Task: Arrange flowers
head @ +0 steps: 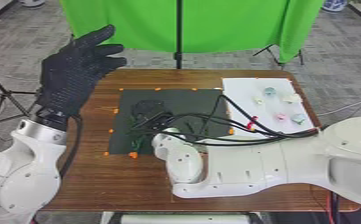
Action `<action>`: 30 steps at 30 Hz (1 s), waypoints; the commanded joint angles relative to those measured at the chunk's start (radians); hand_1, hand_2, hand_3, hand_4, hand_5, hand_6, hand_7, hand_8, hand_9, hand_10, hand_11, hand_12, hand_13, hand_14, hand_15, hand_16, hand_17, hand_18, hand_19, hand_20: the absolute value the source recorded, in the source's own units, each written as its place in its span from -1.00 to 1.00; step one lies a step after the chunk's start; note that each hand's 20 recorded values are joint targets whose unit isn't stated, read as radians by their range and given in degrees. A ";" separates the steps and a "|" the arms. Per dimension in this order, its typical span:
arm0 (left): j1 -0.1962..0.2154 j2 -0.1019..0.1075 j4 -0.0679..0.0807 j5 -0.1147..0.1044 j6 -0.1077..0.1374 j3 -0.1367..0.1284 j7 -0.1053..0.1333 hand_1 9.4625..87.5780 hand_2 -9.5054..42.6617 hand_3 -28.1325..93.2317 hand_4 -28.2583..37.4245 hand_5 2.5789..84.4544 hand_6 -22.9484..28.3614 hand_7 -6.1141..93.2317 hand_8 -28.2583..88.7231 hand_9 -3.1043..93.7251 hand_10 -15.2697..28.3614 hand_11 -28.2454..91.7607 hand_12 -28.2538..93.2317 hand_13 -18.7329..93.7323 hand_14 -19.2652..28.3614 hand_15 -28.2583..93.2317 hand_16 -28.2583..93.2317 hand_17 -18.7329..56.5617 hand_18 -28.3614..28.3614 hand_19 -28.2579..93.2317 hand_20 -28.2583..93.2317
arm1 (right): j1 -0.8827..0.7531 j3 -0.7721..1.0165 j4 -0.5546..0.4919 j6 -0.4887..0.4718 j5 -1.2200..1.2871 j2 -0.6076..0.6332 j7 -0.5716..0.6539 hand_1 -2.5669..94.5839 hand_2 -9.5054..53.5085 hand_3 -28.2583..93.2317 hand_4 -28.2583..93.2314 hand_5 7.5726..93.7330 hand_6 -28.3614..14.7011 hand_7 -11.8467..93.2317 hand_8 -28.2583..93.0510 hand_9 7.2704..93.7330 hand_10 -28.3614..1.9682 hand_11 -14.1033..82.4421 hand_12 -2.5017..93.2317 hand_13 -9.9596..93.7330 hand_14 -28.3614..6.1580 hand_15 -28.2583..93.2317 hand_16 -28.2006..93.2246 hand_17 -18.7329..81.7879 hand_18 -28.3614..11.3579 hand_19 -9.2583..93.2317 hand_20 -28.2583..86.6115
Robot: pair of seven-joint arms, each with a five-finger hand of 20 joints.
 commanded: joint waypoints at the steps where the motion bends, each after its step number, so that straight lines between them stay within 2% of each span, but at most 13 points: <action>1: -0.097 -0.036 0.050 0.010 -0.064 0.076 -0.028 -0.68 -0.32 0.75 -0.98 -0.16 0.28 -0.58 -0.68 -0.22 0.68 0.00 -0.37 -0.20 1.00 0.53 -0.76 -0.78 0.86 0.42 -0.25 | 0.026 -0.007 -0.002 0.042 -0.035 -0.008 0.046 0.10 -1.00 0.67 -1.00 0.85 0.45 -0.40 -0.47 1.00 0.38 0.00 -0.54 0.92 0.42 0.35 -0.16 0.32 -0.46 1.00 -0.51; 3: -0.180 -0.056 0.080 0.008 -0.081 0.131 -0.071 -0.67 -0.32 0.74 -0.98 -0.16 0.28 -0.57 -0.68 -0.21 0.68 0.03 -0.37 -0.16 1.00 0.56 -0.76 -0.80 0.90 0.44 -0.23 | 0.013 0.004 -0.002 0.035 -0.039 0.012 0.038 0.09 -1.00 0.67 -1.00 0.87 0.48 -0.42 -0.47 1.00 0.40 0.05 -0.58 0.93 0.44 0.35 -0.16 0.32 -0.47 1.00 -0.50; 5: -0.230 -0.079 0.103 0.011 -0.102 0.161 -0.112 -0.67 -0.32 0.74 -0.98 -0.15 0.27 -0.56 -0.68 -0.19 0.67 0.06 -0.37 -0.13 1.00 0.58 -0.76 -0.78 0.94 0.46 -0.21 | -0.006 0.022 -0.004 0.032 -0.027 0.023 0.041 0.09 -1.00 0.67 -1.00 0.88 0.51 -0.42 -0.48 1.00 0.40 0.06 -0.59 0.94 0.44 0.35 -0.16 0.32 -0.46 1.00 -0.50; 10: -0.258 -0.104 0.123 0.004 -0.114 0.179 -0.162 -0.67 -0.32 0.75 -0.98 -0.15 0.26 -0.53 -0.70 -0.18 0.68 0.11 -0.41 -0.08 1.00 0.65 -0.80 -0.74 0.98 0.44 -0.02 | -0.066 0.092 -0.013 0.049 0.021 0.037 0.012 0.06 -1.00 0.66 -1.00 0.92 0.61 -0.43 -0.49 1.00 0.46 0.14 -0.60 0.97 0.47 0.35 -0.14 0.32 -0.45 1.00 -0.52; 14: -0.227 -0.101 0.113 0.005 -0.117 0.154 -0.162 -0.65 -0.32 0.76 -1.00 -0.13 0.27 -0.48 -0.73 -0.16 0.73 0.18 -0.43 -0.02 1.00 0.70 -0.85 -0.65 1.00 0.20 0.55 | -0.074 0.086 -0.008 0.076 0.016 0.030 0.009 0.07 -1.00 0.59 -1.00 0.95 0.73 -0.43 -0.49 1.00 0.55 0.23 -0.62 1.00 0.54 0.36 -0.13 0.31 -0.38 0.99 -0.58; 16: -0.199 -0.089 0.101 -0.020 -0.116 0.137 -0.133 -0.65 -0.32 0.76 -1.00 -0.12 0.27 -0.45 -0.74 -0.14 0.73 0.21 -0.45 0.02 1.00 0.74 -0.92 -0.59 1.00 0.09 0.79 | -0.062 0.071 -0.007 0.099 0.022 0.018 0.009 0.07 -1.00 0.57 -1.00 0.97 0.78 -0.41 -0.48 1.00 0.58 0.25 -0.63 1.00 0.56 0.37 -0.14 0.31 -0.37 0.98 -0.61; 19: -0.179 -0.081 0.095 -0.042 -0.128 0.120 -0.126 -0.65 -0.31 0.76 -1.00 -0.12 0.27 -0.43 -0.75 -0.13 0.74 0.24 -0.45 0.05 1.00 0.77 -0.95 -0.53 1.00 0.06 0.95 | -0.067 0.075 -0.012 0.093 0.008 0.012 -0.002 0.06 -1.00 0.57 -1.00 0.98 0.80 -0.40 -0.48 1.00 0.59 0.26 -0.63 1.00 0.58 0.38 -0.15 0.31 -0.36 0.99 -0.63; 22: -0.153 -0.071 0.088 -0.019 -0.142 0.077 -0.156 -0.64 -0.31 0.76 -1.00 -0.12 0.26 -0.40 -0.77 -0.13 0.75 0.27 -0.46 0.08 1.00 0.82 -0.98 -0.49 1.00 0.16 1.00 | -0.069 0.078 -0.019 0.092 -0.001 0.010 -0.009 0.11 -1.00 0.50 -1.00 1.00 0.84 -0.37 -0.46 1.00 0.61 0.28 -0.63 1.00 0.60 0.39 -0.17 0.32 -0.36 1.00 -0.68; 24: -0.123 -0.061 0.079 -0.014 -0.126 0.043 -0.158 -0.64 -0.31 0.76 -1.00 -0.12 0.26 -0.38 -0.77 -0.12 0.76 0.30 -0.46 0.11 1.00 0.85 -0.99 -0.49 1.00 0.22 1.00 | -0.068 0.075 -0.017 0.094 -0.006 0.005 -0.007 0.17 -1.00 0.42 -1.00 1.00 0.86 -0.35 -0.46 1.00 0.64 0.28 -0.63 1.00 0.61 0.39 -0.17 0.32 -0.35 1.00 -0.69; 26: -0.104 -0.053 0.071 -0.002 -0.098 0.022 -0.156 -0.65 -0.32 0.77 -1.00 -0.12 0.25 -0.36 -0.78 -0.12 0.76 0.29 -0.47 0.08 1.00 0.83 -0.98 -0.59 1.00 0.06 1.00 | -0.067 0.075 -0.016 0.094 -0.005 0.007 -0.006 0.08 -1.00 0.51 -1.00 0.98 0.86 -0.37 -0.47 1.00 0.64 0.24 -0.62 1.00 0.61 0.35 -0.15 0.31 -0.35 0.99 -0.71; 27: -0.084 -0.051 0.068 -0.004 -0.105 -0.001 -0.155 -0.65 -0.32 0.77 -1.00 -0.12 0.25 -0.36 -0.78 -0.11 0.78 0.28 -0.46 0.07 1.00 0.81 -0.98 -0.65 1.00 -0.04 1.00 | -0.067 0.073 -0.016 0.097 0.000 0.005 -0.004 0.08 -1.00 0.51 -1.00 0.97 0.86 -0.37 -0.47 1.00 0.63 0.23 -0.62 1.00 0.61 0.34 -0.14 0.30 -0.35 0.98 -0.71; 28: -0.105 -0.039 0.068 -0.002 -0.076 0.024 -0.149 -0.65 -0.33 0.77 -1.00 -0.12 0.26 -0.36 -0.77 -0.11 0.80 0.27 -0.46 0.07 1.00 0.81 -0.98 -0.69 1.00 -0.08 0.99 | -0.067 0.081 -0.021 0.096 0.005 0.025 -0.021 0.08 -1.00 0.50 -1.00 0.96 0.86 -0.37 -0.47 1.00 0.64 0.22 -0.62 1.00 0.62 0.33 -0.13 0.29 -0.35 0.98 -0.71; 30: -0.091 -0.039 0.064 0.002 -0.056 0.013 -0.145 -0.66 -0.34 0.79 -1.00 -0.12 0.27 -0.36 -0.77 -0.12 0.83 0.26 -0.45 0.04 1.00 0.80 -0.99 -0.76 1.00 -0.12 0.92 | -0.065 0.077 -0.019 0.099 0.004 0.023 -0.021 0.08 -1.00 0.50 -1.00 0.94 0.87 -0.36 -0.49 1.00 0.64 0.20 -0.60 1.00 0.63 0.31 -0.11 0.28 -0.35 0.97 -0.70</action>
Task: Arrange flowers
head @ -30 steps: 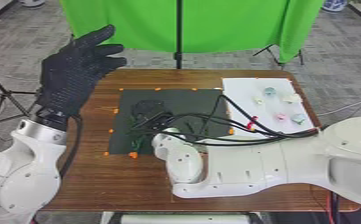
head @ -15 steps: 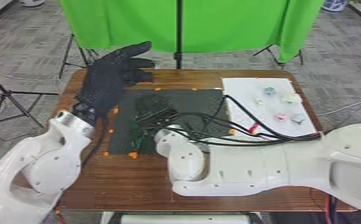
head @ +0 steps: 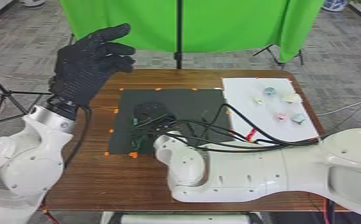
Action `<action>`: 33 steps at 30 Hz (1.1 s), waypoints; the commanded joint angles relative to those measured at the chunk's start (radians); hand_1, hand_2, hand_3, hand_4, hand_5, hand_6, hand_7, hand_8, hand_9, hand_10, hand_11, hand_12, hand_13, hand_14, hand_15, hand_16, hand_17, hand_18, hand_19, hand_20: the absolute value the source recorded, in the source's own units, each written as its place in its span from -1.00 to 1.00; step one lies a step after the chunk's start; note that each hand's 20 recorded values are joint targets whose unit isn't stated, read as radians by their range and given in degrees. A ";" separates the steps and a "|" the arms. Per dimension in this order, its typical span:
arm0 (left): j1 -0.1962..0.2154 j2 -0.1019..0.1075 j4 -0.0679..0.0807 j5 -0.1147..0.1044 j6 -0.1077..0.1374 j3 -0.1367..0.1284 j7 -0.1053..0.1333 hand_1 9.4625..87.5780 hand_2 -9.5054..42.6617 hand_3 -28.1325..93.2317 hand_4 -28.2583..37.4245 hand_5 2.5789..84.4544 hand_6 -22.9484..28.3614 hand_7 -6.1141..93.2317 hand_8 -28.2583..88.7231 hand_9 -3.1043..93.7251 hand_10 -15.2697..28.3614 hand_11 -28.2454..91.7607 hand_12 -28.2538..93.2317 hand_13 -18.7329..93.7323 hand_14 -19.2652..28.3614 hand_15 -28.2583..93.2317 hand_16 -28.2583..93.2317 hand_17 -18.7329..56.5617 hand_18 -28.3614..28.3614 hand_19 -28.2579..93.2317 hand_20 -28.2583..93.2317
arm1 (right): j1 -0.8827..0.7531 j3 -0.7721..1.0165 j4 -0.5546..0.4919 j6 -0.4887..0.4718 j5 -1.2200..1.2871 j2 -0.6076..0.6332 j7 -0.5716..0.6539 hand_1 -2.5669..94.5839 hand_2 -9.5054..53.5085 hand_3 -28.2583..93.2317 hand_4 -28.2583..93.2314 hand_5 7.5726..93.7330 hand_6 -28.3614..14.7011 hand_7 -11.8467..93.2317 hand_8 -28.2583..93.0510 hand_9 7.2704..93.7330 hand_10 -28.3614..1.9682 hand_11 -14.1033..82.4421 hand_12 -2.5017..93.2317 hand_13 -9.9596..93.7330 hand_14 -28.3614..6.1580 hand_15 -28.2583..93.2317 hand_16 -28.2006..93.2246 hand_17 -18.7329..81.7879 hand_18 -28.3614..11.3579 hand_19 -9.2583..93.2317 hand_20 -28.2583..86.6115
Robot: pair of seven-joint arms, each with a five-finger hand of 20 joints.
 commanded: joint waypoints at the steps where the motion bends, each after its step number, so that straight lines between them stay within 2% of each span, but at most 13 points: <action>1: 0.046 0.035 -0.014 0.016 0.071 -0.028 0.006 -0.66 -0.34 0.79 -1.00 -0.12 0.28 -0.36 -0.77 -0.12 0.84 0.26 -0.44 0.04 1.00 0.80 -0.99 -0.79 1.00 -0.13 0.89 | 0.016 0.008 -0.011 0.010 -0.012 0.003 -0.017 0.08 -1.00 0.48 -1.00 0.93 0.87 -0.35 -0.49 1.00 0.65 0.19 -0.60 1.00 0.63 0.31 -0.10 0.28 -0.35 0.97 -0.70; 2: 0.042 0.028 -0.009 0.014 0.064 -0.026 -0.001 -0.66 -0.34 0.79 -1.00 -0.12 0.29 -0.36 -0.77 -0.12 0.87 0.26 -0.44 0.03 1.00 0.80 -1.00 -0.82 1.00 -0.12 0.85 | 0.010 0.012 -0.013 0.009 -0.010 0.004 -0.012 0.09 -1.00 0.48 -1.00 0.93 0.87 -0.35 -0.50 1.00 0.65 0.19 -0.60 1.00 0.63 0.31 -0.10 0.28 -0.35 0.97 -0.70; 7: 0.051 0.034 -0.012 0.011 0.071 -0.026 0.001 -0.66 -0.35 0.79 -1.00 -0.11 0.30 -0.36 -0.77 -0.11 0.89 0.26 -0.44 0.04 1.00 0.81 -0.99 -0.84 1.00 -0.11 0.82 | -0.010 0.033 -0.023 -0.004 -0.010 0.004 -0.033 0.14 -1.00 0.39 -1.00 0.90 0.89 -0.34 -0.50 1.00 0.67 0.18 -0.60 1.00 0.65 0.30 -0.10 0.27 -0.33 0.96 -0.69; 8: 0.049 0.034 -0.011 0.009 0.073 -0.023 0.003 -0.66 -0.35 0.79 -1.00 -0.11 0.30 -0.36 -0.77 -0.11 0.88 0.27 -0.43 0.04 1.00 0.82 -0.99 -0.84 1.00 -0.10 0.82 | -0.011 0.034 -0.021 -0.004 -0.014 0.002 -0.036 0.17 -1.00 0.34 -1.00 0.88 0.90 -0.33 -0.51 1.00 0.68 0.18 -0.59 1.00 0.65 0.29 -0.09 0.27 -0.33 0.96 -0.68; 11: 0.048 0.031 -0.009 0.006 0.069 -0.021 -0.003 -0.66 -0.35 0.79 -1.00 -0.11 0.29 -0.33 -0.77 -0.10 0.87 0.29 -0.43 0.05 1.00 0.84 -0.99 -0.84 1.00 -0.09 0.86 | -0.021 0.042 -0.022 -0.012 -0.018 0.002 -0.038 0.36 -1.00 -0.03 -1.00 0.81 0.93 -0.29 -0.55 1.00 0.71 0.15 -0.58 1.00 0.66 0.27 -0.08 0.27 -0.32 0.95 -0.67; 14: 0.054 0.035 -0.009 0.006 0.075 -0.024 -0.004 -0.66 -0.35 0.79 -1.00 -0.11 0.28 -0.31 -0.79 -0.10 0.87 0.31 -0.44 0.07 1.00 0.87 -0.99 -0.83 1.00 -0.12 0.95 | -0.026 0.051 -0.024 -0.025 -0.015 0.003 -0.039 0.41 -0.97 -0.15 -1.00 0.79 0.95 -0.29 -0.56 1.00 0.73 0.15 -0.58 1.00 0.66 0.27 -0.08 0.27 -0.31 0.94 -0.67; 18: 0.090 0.041 -0.019 0.006 0.084 -0.051 -0.008 -0.66 -0.35 0.80 -1.00 -0.10 0.29 -0.29 -0.80 -0.09 0.90 0.33 -0.44 0.07 1.00 0.90 -0.98 -0.88 1.00 -0.15 0.97 | -0.028 0.051 -0.023 -0.020 -0.018 0.003 -0.038 0.41 -0.92 -0.26 -0.96 0.77 0.96 -0.27 -0.57 1.00 0.76 0.14 -0.58 1.00 0.68 0.27 -0.08 0.26 -0.30 0.94 -0.66; 20: 0.124 0.045 -0.031 0.003 0.101 -0.074 -0.005 -0.65 -0.34 0.80 -1.00 -0.10 0.30 -0.30 -0.79 -0.10 0.95 0.32 -0.44 0.05 1.00 0.89 -0.96 -0.92 1.00 -0.18 0.92 | -0.032 0.054 -0.023 -0.013 -0.018 0.003 -0.044 0.40 -0.90 -0.25 -0.97 0.74 0.93 -0.26 -0.59 1.00 0.77 0.14 -0.58 1.00 0.69 0.27 -0.08 0.27 -0.30 0.94 -0.66; 23: 0.194 0.052 -0.056 0.002 0.127 -0.130 -0.002 -0.65 -0.34 0.80 -1.00 -0.09 0.33 -0.31 -0.78 -0.09 1.00 0.30 -0.42 0.01 1.00 0.88 -0.91 -1.00 1.00 -0.21 0.76 | -0.025 0.048 -0.029 -0.013 -0.013 0.003 -0.053 0.38 -0.87 -0.25 -0.96 0.72 0.93 -0.25 -0.59 1.00 0.78 0.14 -0.58 1.00 0.69 0.27 -0.08 0.27 -0.29 0.93 -0.66; 27: 0.393 0.096 -0.123 -0.004 0.198 -0.258 0.141 -0.65 -0.33 0.79 -1.00 -0.08 0.37 -0.37 -0.75 -0.08 1.00 0.21 -0.37 -0.08 1.00 0.84 -0.97 -1.00 1.00 -0.22 0.59 | 0.106 -0.056 -0.032 0.048 0.043 -0.019 -0.071 0.29 -0.86 -0.09 -1.00 0.60 0.87 -0.17 -0.66 1.00 0.76 0.08 -0.56 0.99 0.68 0.25 -0.06 0.24 -0.29 0.92 -0.64; 29: 0.507 0.093 -0.163 0.014 0.256 -0.331 0.183 -0.65 -0.33 0.79 -1.00 -0.06 0.40 -0.42 -0.72 -0.08 1.00 0.11 -0.33 -0.16 1.00 0.76 -1.00 -1.00 1.00 -0.17 0.46 | 0.135 -0.072 -0.028 0.068 0.079 -0.024 -0.124 0.22 -0.86 0.01 -1.00 0.50 0.79 -0.14 -0.69 1.00 0.74 0.01 -0.54 0.96 0.66 0.27 -0.07 0.21 -0.31 0.91 -0.62; 31: 0.614 0.089 -0.194 0.003 0.283 -0.389 0.244 -0.65 -0.33 0.78 -0.98 -0.06 0.41 -0.48 -0.69 -0.09 1.00 0.01 -0.30 -0.25 1.00 0.61 -1.00 -1.00 1.00 -0.04 0.30 | 0.154 -0.075 -0.041 0.047 0.124 -0.020 -0.170 0.03 -0.88 0.25 -1.00 0.41 0.71 -0.17 -0.70 0.98 0.67 -0.03 -0.51 0.90 0.61 0.30 -0.10 0.16 -0.34 0.88 -0.58; 33: 0.646 0.077 -0.203 -0.004 0.292 -0.407 0.253 -0.65 -0.33 0.77 -0.97 -0.06 0.42 -0.52 -0.68 -0.10 1.00 -0.05 -0.29 -0.30 1.00 0.51 -1.00 -0.99 0.98 0.06 0.19 | 0.143 -0.051 -0.068 0.002 0.140 0.004 -0.189 -0.13 -0.86 0.43 -1.00 0.34 0.66 -0.24 -0.75 0.94 0.57 -0.03 -0.51 0.86 0.55 0.34 -0.12 0.11 -0.39 0.85 -0.53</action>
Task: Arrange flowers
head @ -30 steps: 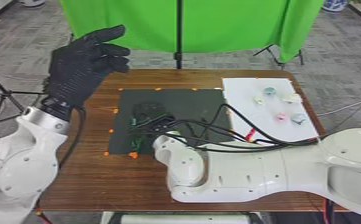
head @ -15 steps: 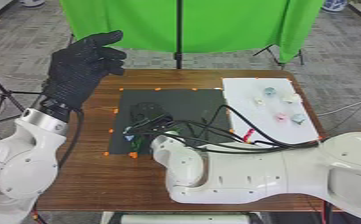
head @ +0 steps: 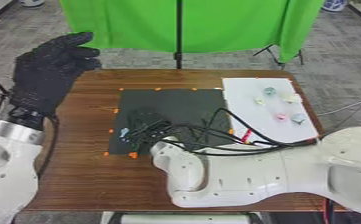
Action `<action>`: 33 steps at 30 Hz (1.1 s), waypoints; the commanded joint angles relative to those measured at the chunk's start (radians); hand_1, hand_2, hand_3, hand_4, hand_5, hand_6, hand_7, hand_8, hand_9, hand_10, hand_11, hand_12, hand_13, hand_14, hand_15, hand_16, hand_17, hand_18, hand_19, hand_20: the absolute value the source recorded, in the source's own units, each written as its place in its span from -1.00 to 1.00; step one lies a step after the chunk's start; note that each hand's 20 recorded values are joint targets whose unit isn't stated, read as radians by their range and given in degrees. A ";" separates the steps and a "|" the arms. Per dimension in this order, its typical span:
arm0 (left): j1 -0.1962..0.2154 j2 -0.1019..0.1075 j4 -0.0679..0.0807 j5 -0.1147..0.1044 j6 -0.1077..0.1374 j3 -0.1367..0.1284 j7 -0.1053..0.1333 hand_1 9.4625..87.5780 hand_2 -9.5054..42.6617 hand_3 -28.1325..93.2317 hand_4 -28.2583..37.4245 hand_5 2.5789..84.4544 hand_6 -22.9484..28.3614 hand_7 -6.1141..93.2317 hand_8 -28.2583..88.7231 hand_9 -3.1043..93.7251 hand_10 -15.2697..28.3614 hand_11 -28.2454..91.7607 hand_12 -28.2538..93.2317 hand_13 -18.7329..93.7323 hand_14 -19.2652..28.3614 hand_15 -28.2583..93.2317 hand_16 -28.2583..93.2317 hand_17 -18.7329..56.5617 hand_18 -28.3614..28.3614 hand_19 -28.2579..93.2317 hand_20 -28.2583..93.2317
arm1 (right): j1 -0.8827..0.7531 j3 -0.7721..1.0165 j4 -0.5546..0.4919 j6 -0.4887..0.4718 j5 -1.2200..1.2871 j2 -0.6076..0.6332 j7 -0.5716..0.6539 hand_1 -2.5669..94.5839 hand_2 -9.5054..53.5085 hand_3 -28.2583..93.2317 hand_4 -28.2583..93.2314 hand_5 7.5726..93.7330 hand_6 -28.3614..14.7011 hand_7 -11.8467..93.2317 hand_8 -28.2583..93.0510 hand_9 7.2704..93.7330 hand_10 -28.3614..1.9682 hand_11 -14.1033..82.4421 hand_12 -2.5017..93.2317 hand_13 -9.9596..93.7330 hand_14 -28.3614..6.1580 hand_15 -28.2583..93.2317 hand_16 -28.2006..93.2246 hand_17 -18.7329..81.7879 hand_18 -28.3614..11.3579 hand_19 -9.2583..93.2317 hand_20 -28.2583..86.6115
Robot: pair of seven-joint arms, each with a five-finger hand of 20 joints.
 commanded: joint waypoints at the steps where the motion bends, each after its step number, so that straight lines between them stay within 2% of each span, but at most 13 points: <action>1: 0.355 -0.003 -0.081 -0.008 0.100 -0.159 0.148 -0.65 -0.33 0.77 -0.97 -0.06 0.42 -0.53 -0.68 -0.10 1.00 -0.07 -0.28 -0.31 1.00 0.46 -0.99 -0.97 0.96 0.09 0.17 | 0.099 0.031 -0.052 -0.043 0.091 0.021 -0.129 -0.18 -0.85 0.48 -1.00 0.30 0.65 -0.25 -0.80 0.91 0.53 -0.02 -0.51 0.84 0.53 0.35 -0.13 0.09 -0.41 0.84 -0.50; 5: 0.385 -0.007 -0.092 -0.014 0.110 -0.165 0.170 -0.66 -0.33 0.76 -0.95 -0.09 0.40 -0.57 -0.66 -0.15 1.00 -0.12 -0.29 -0.32 1.00 0.32 -0.77 -0.92 0.93 0.18 0.06 | 0.091 0.050 -0.071 -0.074 0.097 0.046 -0.156 -0.29 -0.75 0.52 -0.99 0.18 0.55 -0.29 -0.83 0.81 0.37 0.00 -0.52 0.77 0.42 0.39 -0.16 0.03 -0.49 0.81 -0.46; 9: 0.402 -0.007 -0.098 -0.023 0.118 -0.167 0.188 -0.66 -0.33 0.75 -0.95 -0.09 0.40 -0.60 -0.65 -0.17 1.00 -0.12 -0.30 -0.30 1.00 0.30 -0.73 -0.89 0.92 0.20 0.04 | 0.070 0.081 -0.088 -0.134 0.098 0.056 -0.146 -0.33 -0.74 0.54 -0.98 0.13 0.49 -0.34 -0.81 0.77 0.30 0.01 -0.54 0.73 0.36 0.42 -0.18 0.01 -0.51 0.79 -0.42; 11: 0.427 -0.021 -0.105 -0.021 0.120 -0.179 0.193 -0.66 -0.33 0.76 -0.95 -0.09 0.40 -0.59 -0.65 -0.17 1.00 -0.11 -0.30 -0.30 1.00 0.30 -0.73 -0.90 0.92 0.20 0.04 | 0.058 0.100 -0.104 -0.147 0.091 0.065 -0.134 -0.35 -0.73 0.54 -0.98 0.09 0.45 -0.35 -0.80 0.74 0.27 0.02 -0.54 0.71 0.33 0.43 -0.19 0.01 -0.53 0.78 -0.40; 13: 0.442 -0.048 -0.110 -0.013 0.116 -0.188 0.178 -0.66 -0.33 0.76 -0.95 -0.09 0.40 -0.60 -0.65 -0.18 1.00 -0.12 -0.30 -0.30 1.00 0.29 -0.72 -0.89 0.91 0.20 0.04 | 0.024 0.147 -0.131 -0.189 0.082 0.089 -0.122 -0.36 -0.72 0.54 -0.97 0.06 0.40 -0.36 -0.80 0.70 0.23 0.02 -0.54 0.69 0.30 0.44 -0.20 0.00 -0.55 0.77 -0.39; 17: 0.519 -0.080 -0.128 -0.020 0.131 -0.219 0.207 -0.66 -0.32 0.75 -0.95 -0.10 0.40 -0.63 -0.64 -0.21 1.00 -0.16 -0.30 -0.31 1.00 0.24 -0.69 -0.86 0.89 0.23 0.01 | -0.034 0.241 -0.192 -0.276 0.056 0.170 -0.119 -0.35 -0.68 0.50 -0.94 -0.02 0.30 -0.40 -0.78 0.60 0.15 0.04 -0.56 0.64 0.24 0.46 -0.23 0.00 -0.59 0.75 -0.39; 20: 0.565 -0.113 -0.138 -0.013 0.131 -0.247 0.201 -0.66 -0.32 0.74 -0.94 -0.12 0.39 -0.66 -0.63 -0.23 0.92 -0.18 -0.30 -0.29 1.00 0.28 -0.66 -0.82 0.86 0.25 0.00 | -0.111 0.350 -0.236 -0.346 0.047 0.255 -0.108 -0.34 -0.67 0.50 -0.91 -0.10 0.24 -0.45 -0.75 0.45 -0.04 -0.01 -0.60 0.54 0.09 0.46 -0.27 -0.03 -0.69 0.70 -0.41; 21: 0.574 -0.122 -0.140 -0.015 0.135 -0.251 0.201 -0.66 -0.32 0.74 -0.94 -0.13 0.38 -0.67 -0.63 -0.24 0.88 -0.18 -0.30 -0.28 1.00 0.30 -0.65 -0.81 0.86 0.26 -0.01 | -0.103 0.348 -0.251 -0.327 0.056 0.287 -0.094 -0.34 -0.68 0.51 -0.91 -0.12 0.23 -0.45 -0.75 0.41 -0.10 -0.03 -0.62 0.51 0.05 0.46 -0.28 -0.04 -0.71 0.69 -0.41; 23: 0.589 -0.135 -0.140 -0.018 0.132 -0.257 0.194 -0.67 -0.33 0.74 -0.93 -0.15 0.35 -0.68 -0.63 -0.24 0.77 -0.16 -0.30 -0.27 1.00 0.35 -0.66 -0.79 0.85 0.28 -0.03 | -0.186 0.448 -0.287 -0.368 0.029 0.360 -0.092 -0.34 -0.70 0.55 -0.90 -0.12 0.23 -0.45 -0.75 0.35 -0.18 -0.10 -0.64 0.47 -0.02 0.45 -0.30 -0.06 -0.74 0.68 -0.41; 24: 0.592 -0.131 -0.134 -0.019 0.131 -0.260 0.193 -0.67 -0.33 0.73 -0.92 -0.16 0.33 -0.68 -0.63 -0.25 0.73 -0.14 -0.30 -0.26 1.00 0.37 -0.66 -0.78 0.85 0.29 -0.04 | -0.172 0.431 -0.299 -0.316 0.035 0.396 -0.064 -0.35 -0.72 0.56 -0.91 -0.12 0.23 -0.45 -0.75 0.32 -0.21 -0.13 -0.65 0.45 -0.06 0.45 -0.31 -0.07 -0.75 0.68 -0.41; 26: 0.639 -0.159 -0.144 -0.028 0.148 -0.281 0.205 -0.68 -0.34 0.73 -0.92 -0.17 0.31 -0.67 -0.63 -0.25 0.70 -0.13 -0.31 -0.26 1.00 0.40 -0.68 -0.77 0.84 0.30 -0.06 | -0.269 0.553 -0.316 -0.365 0.031 0.438 -0.081 -0.35 -0.75 0.60 -0.91 -0.12 0.22 -0.45 -0.75 0.28 -0.25 -0.17 -0.66 0.43 -0.09 0.45 -0.32 -0.08 -0.77 0.68 -0.41; 28: 0.636 -0.169 -0.137 -0.045 0.151 -0.274 0.216 -0.68 -0.34 0.73 -0.92 -0.18 0.30 -0.67 -0.63 -0.25 0.68 -0.12 -0.31 -0.25 1.00 0.41 -0.68 -0.77 0.84 0.31 -0.07 | -0.310 0.598 -0.335 -0.336 0.011 0.497 -0.064 -0.35 -0.77 0.62 -0.92 -0.10 0.22 -0.46 -0.75 0.26 -0.27 -0.20 -0.66 0.41 -0.12 0.44 -0.33 -0.09 -0.79 0.68 -0.41; 33: 0.633 -0.194 -0.121 -0.047 0.132 -0.290 0.196 -0.68 -0.34 0.73 -0.93 -0.18 0.29 -0.66 -0.64 -0.26 0.63 -0.09 -0.32 -0.25 1.00 0.44 -0.71 -0.76 0.83 0.33 -0.10 | -0.422 0.715 -0.360 -0.272 -0.027 0.633 -0.036 -0.36 -0.79 0.65 -0.92 -0.06 0.23 -0.47 -0.74 0.25 -0.30 -0.22 -0.66 0.40 -0.16 0.44 -0.34 -0.10 -0.79 0.67 -0.41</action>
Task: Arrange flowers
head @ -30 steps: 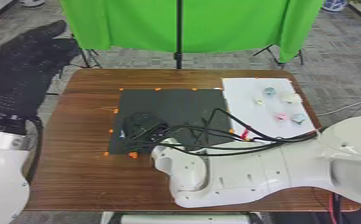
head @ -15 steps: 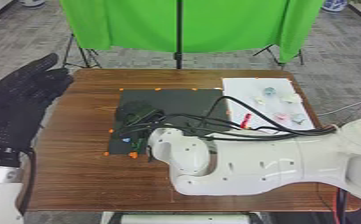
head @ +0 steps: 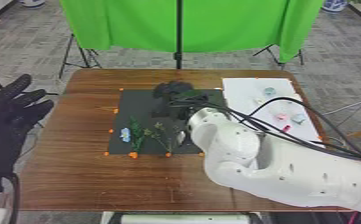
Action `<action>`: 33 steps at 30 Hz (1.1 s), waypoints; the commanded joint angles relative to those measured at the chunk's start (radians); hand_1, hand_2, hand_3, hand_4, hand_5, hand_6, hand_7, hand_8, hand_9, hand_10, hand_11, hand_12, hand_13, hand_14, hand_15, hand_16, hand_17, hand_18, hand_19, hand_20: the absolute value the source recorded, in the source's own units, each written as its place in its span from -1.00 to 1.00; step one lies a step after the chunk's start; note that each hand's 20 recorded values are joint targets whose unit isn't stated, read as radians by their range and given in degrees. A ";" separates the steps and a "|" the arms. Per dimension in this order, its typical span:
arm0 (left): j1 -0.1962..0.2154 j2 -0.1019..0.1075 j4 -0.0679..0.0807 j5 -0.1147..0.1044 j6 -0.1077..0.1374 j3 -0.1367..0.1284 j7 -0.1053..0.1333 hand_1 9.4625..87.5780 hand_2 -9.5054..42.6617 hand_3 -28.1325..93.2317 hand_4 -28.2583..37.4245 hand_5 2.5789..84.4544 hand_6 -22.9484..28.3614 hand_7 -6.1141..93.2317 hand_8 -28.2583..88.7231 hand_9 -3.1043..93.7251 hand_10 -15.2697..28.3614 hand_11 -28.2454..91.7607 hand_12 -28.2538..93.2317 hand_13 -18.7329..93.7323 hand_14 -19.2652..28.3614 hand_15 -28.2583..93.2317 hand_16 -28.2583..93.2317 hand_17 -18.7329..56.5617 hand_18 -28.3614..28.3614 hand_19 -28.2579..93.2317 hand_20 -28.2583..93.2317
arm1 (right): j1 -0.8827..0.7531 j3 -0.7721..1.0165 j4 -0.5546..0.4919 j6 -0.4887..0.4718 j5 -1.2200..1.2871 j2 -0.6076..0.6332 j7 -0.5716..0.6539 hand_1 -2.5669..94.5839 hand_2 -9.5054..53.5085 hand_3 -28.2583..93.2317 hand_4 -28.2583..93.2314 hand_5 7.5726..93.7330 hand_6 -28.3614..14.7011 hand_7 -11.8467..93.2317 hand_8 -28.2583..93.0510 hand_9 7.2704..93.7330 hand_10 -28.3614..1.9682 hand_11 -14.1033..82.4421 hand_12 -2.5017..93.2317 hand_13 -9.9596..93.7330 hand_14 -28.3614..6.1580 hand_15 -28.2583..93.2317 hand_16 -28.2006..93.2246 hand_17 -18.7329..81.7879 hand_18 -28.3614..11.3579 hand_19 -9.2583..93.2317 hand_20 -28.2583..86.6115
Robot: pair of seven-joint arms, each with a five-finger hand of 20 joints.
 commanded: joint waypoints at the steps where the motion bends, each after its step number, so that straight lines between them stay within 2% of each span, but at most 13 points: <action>1: 0.018 -0.057 0.024 -0.018 -0.003 -0.012 -0.009 -0.68 -0.34 0.73 -0.93 -0.18 0.28 -0.65 -0.64 -0.26 0.63 -0.09 -0.32 -0.25 1.00 0.45 -0.71 -0.76 0.83 0.33 -0.11 | -0.162 0.147 -0.010 0.105 -0.070 0.280 0.063 -0.36 -0.79 0.66 -0.92 -0.06 0.23 -0.47 -0.74 0.25 -0.30 -0.22 -0.65 0.39 -0.16 0.44 -0.34 -0.10 -0.79 0.67 -0.41; 2: 0.009 -0.063 0.035 -0.018 -0.011 -0.012 -0.018 -0.68 -0.34 0.73 -0.93 -0.18 0.28 -0.65 -0.64 -0.25 0.63 -0.09 -0.33 -0.25 1.00 0.45 -0.71 -0.76 0.83 0.33 -0.11 | -0.200 0.189 -0.012 0.100 -0.070 0.296 0.069 -0.36 -0.80 0.67 -0.92 -0.06 0.23 -0.47 -0.74 0.25 -0.30 -0.23 -0.65 0.39 -0.17 0.44 -0.34 -0.10 -0.79 0.67 -0.41; 3: 0.023 -0.069 0.037 -0.031 -0.003 -0.013 -0.001 -0.68 -0.34 0.73 -0.93 -0.18 0.28 -0.65 -0.64 -0.25 0.62 -0.09 -0.33 -0.25 1.00 0.45 -0.72 -0.76 0.83 0.34 -0.12 | -0.223 0.217 -0.007 0.101 -0.070 0.305 0.067 -0.36 -0.80 0.68 -0.92 -0.05 0.23 -0.47 -0.74 0.24 -0.30 -0.23 -0.65 0.39 -0.17 0.44 -0.34 -0.11 -0.80 0.67 -0.41; 5: 0.014 -0.074 0.062 -0.033 0.002 -0.007 -0.007 -0.68 -0.35 0.73 -0.94 -0.18 0.27 -0.64 -0.65 -0.26 0.62 -0.08 -0.33 -0.25 0.98 0.46 -0.72 -0.76 0.83 0.34 -0.13 | -0.250 0.236 -0.005 0.117 -0.081 0.341 0.087 -0.35 -0.80 0.69 -0.93 -0.05 0.22 -0.47 -0.74 0.24 -0.31 -0.24 -0.65 0.39 -0.17 0.44 -0.35 -0.11 -0.80 0.67 -0.40; 6: 0.018 -0.081 0.068 -0.042 0.010 -0.004 -0.006 -0.68 -0.35 0.73 -0.94 -0.19 0.27 -0.64 -0.65 -0.26 0.61 -0.08 -0.33 -0.25 0.98 0.46 -0.72 -0.76 0.83 0.34 -0.13 | -0.267 0.253 -0.003 0.112 -0.082 0.351 0.095 -0.36 -0.80 0.69 -0.93 -0.05 0.22 -0.47 -0.74 0.24 -0.31 -0.24 -0.65 0.38 -0.18 0.44 -0.35 -0.11 -0.80 0.67 -0.40; 8: 0.048 -0.090 0.073 -0.069 0.007 -0.004 0.017 -0.69 -0.35 0.73 -0.94 -0.19 0.26 -0.64 -0.65 -0.26 0.61 -0.07 -0.33 -0.25 0.97 0.46 -0.73 -0.76 0.82 0.34 -0.14 | -0.289 0.266 -0.001 0.123 -0.093 0.373 0.107 -0.36 -0.81 0.70 -0.93 -0.05 0.22 -0.47 -0.74 0.23 -0.32 -0.25 -0.65 0.38 -0.18 0.44 -0.35 -0.11 -0.80 0.67 -0.40; 10: 0.047 -0.096 0.085 -0.065 -0.005 0.001 0.015 -0.69 -0.35 0.73 -0.94 -0.19 0.26 -0.63 -0.65 -0.26 0.60 -0.07 -0.34 -0.25 0.96 0.46 -0.73 -0.76 0.81 0.34 -0.15 | -0.305 0.273 0.006 0.122 -0.118 0.393 0.128 -0.36 -0.82 0.71 -0.94 -0.05 0.22 -0.48 -0.74 0.23 -0.33 -0.25 -0.65 0.38 -0.19 0.44 -0.35 -0.11 -0.80 0.67 -0.40; 13: 0.044 -0.097 0.098 -0.074 -0.005 0.009 0.011 -0.69 -0.35 0.74 -0.94 -0.19 0.26 -0.63 -0.66 -0.26 0.60 -0.07 -0.34 -0.25 0.96 0.46 -0.73 -0.76 0.80 0.34 -0.16 | -0.342 0.309 0.017 0.101 -0.119 0.413 0.141 -0.36 -0.82 0.71 -0.94 -0.06 0.22 -0.48 -0.74 0.23 -0.34 -0.26 -0.65 0.38 -0.20 0.44 -0.35 -0.11 -0.80 0.67 -0.39; 15: 0.044 -0.096 0.104 -0.083 0.006 0.012 0.009 -0.69 -0.36 0.74 -0.94 -0.19 0.25 -0.63 -0.66 -0.26 0.59 -0.07 -0.34 -0.25 0.95 0.46 -0.73 -0.77 0.80 0.34 -0.16 | -0.345 0.309 0.032 0.089 -0.110 0.421 0.150 -0.36 -0.83 0.71 -0.94 -0.06 0.22 -0.48 -0.74 0.23 -0.34 -0.26 -0.65 0.38 -0.20 0.45 -0.35 -0.11 -0.81 0.67 -0.39; 18: 0.045 -0.103 0.116 -0.081 -0.016 0.012 0.001 -0.69 -0.36 0.74 -0.95 -0.19 0.24 -0.63 -0.66 -0.27 0.58 -0.07 -0.34 -0.26 0.94 0.46 -0.73 -0.78 0.79 0.33 -0.17 | -0.342 0.310 0.054 0.065 -0.094 0.425 0.162 -0.36 -0.83 0.72 -0.94 -0.07 0.22 -0.49 -0.74 0.23 -0.35 -0.26 -0.65 0.39 -0.21 0.45 -0.35 -0.11 -0.82 0.68 -0.39; 24: 0.031 -0.103 0.121 -0.066 -0.030 0.028 -0.013 -0.70 -0.36 0.74 -0.96 -0.20 0.16 -0.66 -0.66 -0.29 0.55 -0.09 -0.35 -0.29 0.91 0.42 -0.73 -0.81 0.78 0.30 -0.20 | -0.365 0.337 0.092 -0.002 -0.072 0.435 0.195 -0.36 -0.83 0.72 -0.95 -0.10 0.22 -0.50 -0.73 0.25 -0.38 -0.25 -0.64 0.41 -0.21 0.47 -0.35 -0.10 -0.84 0.69 -0.38; 27: 0.027 -0.096 0.124 -0.071 -0.031 0.039 -0.005 -0.70 -0.36 0.74 -0.96 -0.21 0.14 -0.67 -0.66 -0.29 0.54 -0.09 -0.35 -0.29 0.91 0.42 -0.72 -0.81 0.78 0.30 -0.20 | -0.360 0.337 0.111 -0.007 -0.059 0.440 0.205 -0.36 -0.83 0.71 -0.95 -0.10 0.22 -0.50 -0.73 0.27 -0.38 -0.25 -0.64 0.42 -0.20 0.48 -0.34 -0.09 -0.84 0.69 -0.38; 33: 0.010 -0.087 0.130 -0.074 -0.029 0.063 -0.015 -0.70 -0.36 0.73 -0.96 -0.21 0.15 -0.67 -0.65 -0.29 0.55 -0.09 -0.34 -0.28 0.90 0.42 -0.72 -0.80 0.77 0.31 -0.21 | -0.337 0.309 0.154 -0.026 -0.040 0.436 0.210 -0.36 -0.84 0.71 -0.94 -0.11 0.22 -0.50 -0.73 0.28 -0.38 -0.24 -0.64 0.44 -0.20 0.48 -0.34 -0.09 -0.83 0.70 -0.38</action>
